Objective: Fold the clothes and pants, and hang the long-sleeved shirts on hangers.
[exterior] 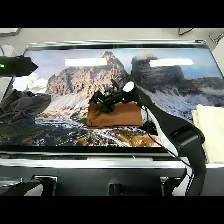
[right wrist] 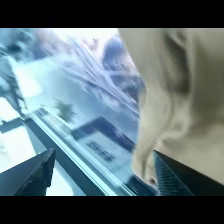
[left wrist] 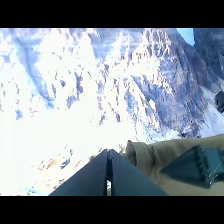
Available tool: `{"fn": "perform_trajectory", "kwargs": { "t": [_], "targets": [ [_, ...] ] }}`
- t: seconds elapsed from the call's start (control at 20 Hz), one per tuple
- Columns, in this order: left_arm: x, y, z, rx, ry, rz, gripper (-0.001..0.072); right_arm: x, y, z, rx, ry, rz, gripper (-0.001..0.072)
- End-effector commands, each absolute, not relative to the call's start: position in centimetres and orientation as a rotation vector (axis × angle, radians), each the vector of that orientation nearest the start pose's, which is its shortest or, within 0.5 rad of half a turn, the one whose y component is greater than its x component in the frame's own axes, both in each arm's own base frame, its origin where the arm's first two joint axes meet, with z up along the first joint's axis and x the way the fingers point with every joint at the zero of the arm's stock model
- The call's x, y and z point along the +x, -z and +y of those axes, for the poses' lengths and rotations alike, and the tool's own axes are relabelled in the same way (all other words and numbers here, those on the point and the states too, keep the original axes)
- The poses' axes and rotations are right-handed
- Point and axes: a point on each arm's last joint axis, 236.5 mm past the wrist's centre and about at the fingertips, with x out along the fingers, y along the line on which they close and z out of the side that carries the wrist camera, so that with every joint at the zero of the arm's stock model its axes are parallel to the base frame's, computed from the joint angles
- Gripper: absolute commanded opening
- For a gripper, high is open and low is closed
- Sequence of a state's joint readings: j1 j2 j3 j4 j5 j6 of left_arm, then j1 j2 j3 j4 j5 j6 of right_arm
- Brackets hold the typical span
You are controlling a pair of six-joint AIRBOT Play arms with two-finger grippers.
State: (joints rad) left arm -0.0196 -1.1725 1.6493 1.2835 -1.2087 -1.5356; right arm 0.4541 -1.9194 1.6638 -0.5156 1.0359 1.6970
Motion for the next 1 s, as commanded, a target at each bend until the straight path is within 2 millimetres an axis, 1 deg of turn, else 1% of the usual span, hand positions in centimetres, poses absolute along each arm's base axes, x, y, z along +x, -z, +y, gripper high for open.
{"fn": "perform_trajectory", "kwargs": {
  "t": [0.0,0.05,0.1,0.15,0.2,0.25,0.3,0.35,0.4,0.45,0.5,0.55,0.6,0.65,0.7,0.75,0.8,0.9,0.95],
  "targets": [
    [41.8,-26.5,-6.1,-0.141,0.228,0.696,0.0030,44.9,-1.4,34.7,0.856,-0.691,1.408,0.0708],
    [41.8,-26.5,-6.1,-0.139,0.226,0.695,0.0030,45.8,-1.6,30.2,0.805,-0.635,1.408,0.0708],
    [41.8,-26.5,-6.1,-0.139,0.226,0.695,0.0030,46.1,-1.4,25.3,0.755,-0.555,1.435,0.0707],
    [41.8,-26.5,-6.1,-0.139,0.226,0.696,0.0029,45.8,-0.5,19.5,0.686,-0.435,1.481,0.0706],
    [41.8,-26.5,-6.1,-0.139,0.226,0.696,0.0030,44.8,0.8,14.0,0.615,-0.302,1.546,0.0690],
    [41.8,-26.5,-6.1,-0.140,0.226,0.696,0.0030,43.0,2.1,8.6,0.557,-0.151,1.633,0.0674],
    [41.8,-26.5,-6.1,-0.140,0.227,0.696,0.0030,41.4,3.2,5.3,0.528,-0.062,1.700,0.0674],
    [41.7,-26.5,-6.2,-0.141,0.229,0.696,0.0030,40.2,4.3,4.1,0.555,-0.032,1.739,0.0674],
    [41.7,-26.5,-6.3,-0.148,0.227,0.699,0.0030,39.9,5.2,4.8,0.598,-0.073,1.744,0.0670],
    [41.7,-26.5,-6.3,-0.157,0.224,0.699,0.0030,39.9,6.0,7.1,0.647,-0.191,1.722,0.0627],
    [41.7,-26.5,-6.3,-0.159,0.223,0.699,0.0030,40.0,6.6,9.4,0.701,-0.296,1.691,0.0627],
    [41.7,-26.5,-6.3,-0.162,0.222,0.700,0.0030,40.1,7.5,11.1,0.747,-0.362,1.668,0.0627],
    [41.7,-26.5,-6.3,-0.162,0.222,0.701,0.0030,39.9,8.6,12.1,0.785,-0.382,1.672,0.0626],
    [41.7,-26.5,-6.3,-0.163,0.224,0.701,0.0030,39.9,9.6,12.6,0.824,-0.385,1.683,0.0610],
    [41.7,-26.5,-6.3,-0.171,0.222,0.702,0.0030,40.0,10.0,13.4,0.853,-0.420,1.682,0.0603],
    [41.7,-26.5,-6.3,-0.183,0.217,0.704,0.0030,40.4,9.8,14.3,0.881,-0.475,1.663,0.0592],
    [41.7,-26.5,-6.3,-0.185,0.217,0.704,0.0030,40.8,9.6,14.7,0.910,-0.496,1.645,0.0586],
    [41.7,-26.5,-6.3,-0.189,0.216,0.705,0.0030,41.4,9.9,14.6,0.916,-0.479,1.620,0.0544],
    [41.7,-26.5,-6.3,-0.189,0.216,0.704,0.0030,41.6,10.0,14.6,0.916,-0.475,1.614,0.0478]
  ]
}}
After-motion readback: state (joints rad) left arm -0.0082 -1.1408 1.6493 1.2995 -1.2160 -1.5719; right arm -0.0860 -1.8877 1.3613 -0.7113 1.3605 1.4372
